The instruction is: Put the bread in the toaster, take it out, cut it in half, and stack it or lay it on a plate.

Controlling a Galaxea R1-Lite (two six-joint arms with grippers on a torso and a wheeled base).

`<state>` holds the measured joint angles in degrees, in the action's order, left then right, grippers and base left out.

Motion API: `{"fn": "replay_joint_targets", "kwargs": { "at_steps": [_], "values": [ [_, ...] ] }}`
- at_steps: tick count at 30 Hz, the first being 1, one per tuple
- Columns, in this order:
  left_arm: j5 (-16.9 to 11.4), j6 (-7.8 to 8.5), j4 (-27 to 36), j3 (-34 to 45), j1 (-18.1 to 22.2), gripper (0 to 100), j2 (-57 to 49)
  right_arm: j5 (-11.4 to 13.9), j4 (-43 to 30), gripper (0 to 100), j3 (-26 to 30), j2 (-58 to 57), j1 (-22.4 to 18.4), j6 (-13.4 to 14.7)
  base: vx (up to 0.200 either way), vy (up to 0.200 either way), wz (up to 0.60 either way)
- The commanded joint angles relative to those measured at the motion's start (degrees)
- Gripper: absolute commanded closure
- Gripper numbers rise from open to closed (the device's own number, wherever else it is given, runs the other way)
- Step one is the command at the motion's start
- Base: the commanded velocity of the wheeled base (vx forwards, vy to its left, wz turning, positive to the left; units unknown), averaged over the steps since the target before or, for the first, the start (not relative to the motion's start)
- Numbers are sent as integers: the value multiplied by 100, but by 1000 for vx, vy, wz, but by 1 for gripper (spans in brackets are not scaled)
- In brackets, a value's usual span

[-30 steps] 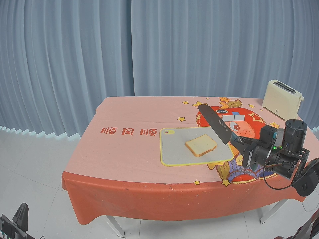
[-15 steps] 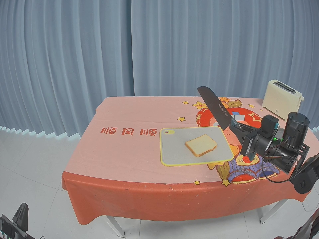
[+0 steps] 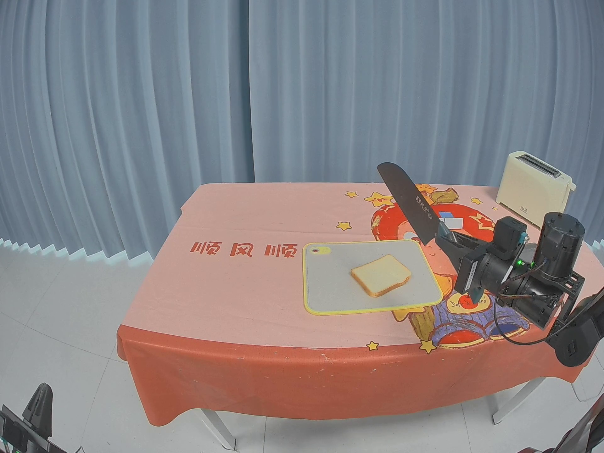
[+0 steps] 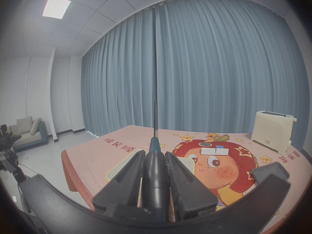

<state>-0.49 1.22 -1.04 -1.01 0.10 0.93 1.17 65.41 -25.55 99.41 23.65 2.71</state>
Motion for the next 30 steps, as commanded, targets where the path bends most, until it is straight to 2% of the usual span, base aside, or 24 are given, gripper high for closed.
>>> {"fn": "replay_joint_targets", "kwargs": {
  "at_steps": [1,14,16,17,18,30],
  "values": [
    [-13,19,-2,101,-1,100,-93,-29,-2,100,24,-1,8,2,0,0,0],
    [-74,80,-90,101,-1,100,-93,-91,-38,100,33,-10,17,-7,0,0,0],
    [-109,89,-230,101,-1,100,-93,-99,-38,100,33,-19,17,-7,0,0,0],
    [-153,142,-626,101,-1,100,-93,-99,-38,100,33,-27,17,-7,0,0,0],
    [-153,186,-749,101,-1,100,-93,-99,-46,100,33,-27,17,-7,0,0,0],
    [-162,212,-573,101,-1,100,-93,-135,-2,100,50,-36,17,-51,0,0,0]
  ]
}}
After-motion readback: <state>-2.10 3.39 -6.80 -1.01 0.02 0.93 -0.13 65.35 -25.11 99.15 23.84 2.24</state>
